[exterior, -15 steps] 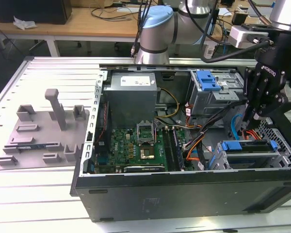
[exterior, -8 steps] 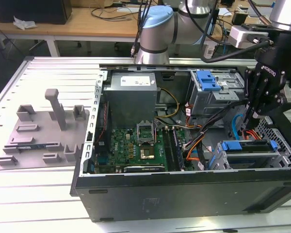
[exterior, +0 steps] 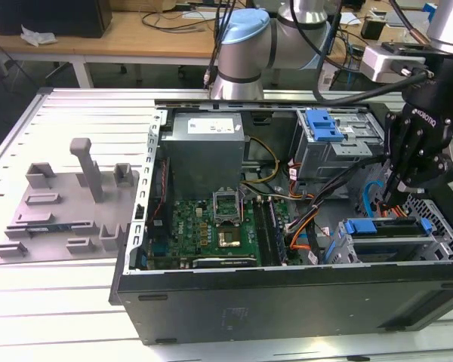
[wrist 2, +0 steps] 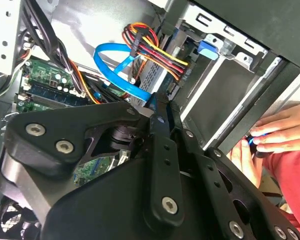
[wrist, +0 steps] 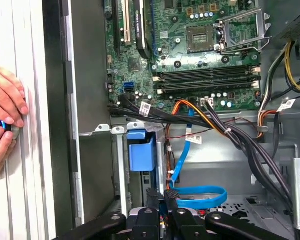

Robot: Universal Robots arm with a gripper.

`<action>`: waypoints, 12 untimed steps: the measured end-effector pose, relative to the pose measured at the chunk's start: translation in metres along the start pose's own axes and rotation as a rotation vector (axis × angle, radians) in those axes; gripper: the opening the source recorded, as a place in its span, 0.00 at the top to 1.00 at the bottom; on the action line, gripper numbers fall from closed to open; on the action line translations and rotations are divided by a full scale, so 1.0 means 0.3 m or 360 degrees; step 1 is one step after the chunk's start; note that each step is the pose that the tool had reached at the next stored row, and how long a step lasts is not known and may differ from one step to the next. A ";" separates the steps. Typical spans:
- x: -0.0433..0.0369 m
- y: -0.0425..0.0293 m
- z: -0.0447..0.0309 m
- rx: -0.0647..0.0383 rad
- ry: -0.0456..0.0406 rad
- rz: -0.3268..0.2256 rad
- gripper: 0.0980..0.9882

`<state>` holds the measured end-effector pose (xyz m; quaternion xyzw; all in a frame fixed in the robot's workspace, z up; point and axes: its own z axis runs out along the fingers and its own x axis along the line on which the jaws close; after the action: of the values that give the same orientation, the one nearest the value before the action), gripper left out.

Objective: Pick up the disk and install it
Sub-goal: 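Insert the second disk wire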

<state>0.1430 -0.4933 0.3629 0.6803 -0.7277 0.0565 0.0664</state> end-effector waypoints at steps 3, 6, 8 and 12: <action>0.033 -0.002 0.008 -0.0002 -0.0030 0.0000 0.93; 0.047 -0.003 0.016 -0.0003 -0.0040 -0.0001 0.93; 0.047 -0.003 0.017 -0.0003 -0.0039 -0.0001 0.93; 0.047 -0.003 0.017 -0.0003 -0.0041 -0.0001 0.93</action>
<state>0.1431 -0.5082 0.3603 0.6812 -0.7283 0.0470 0.0575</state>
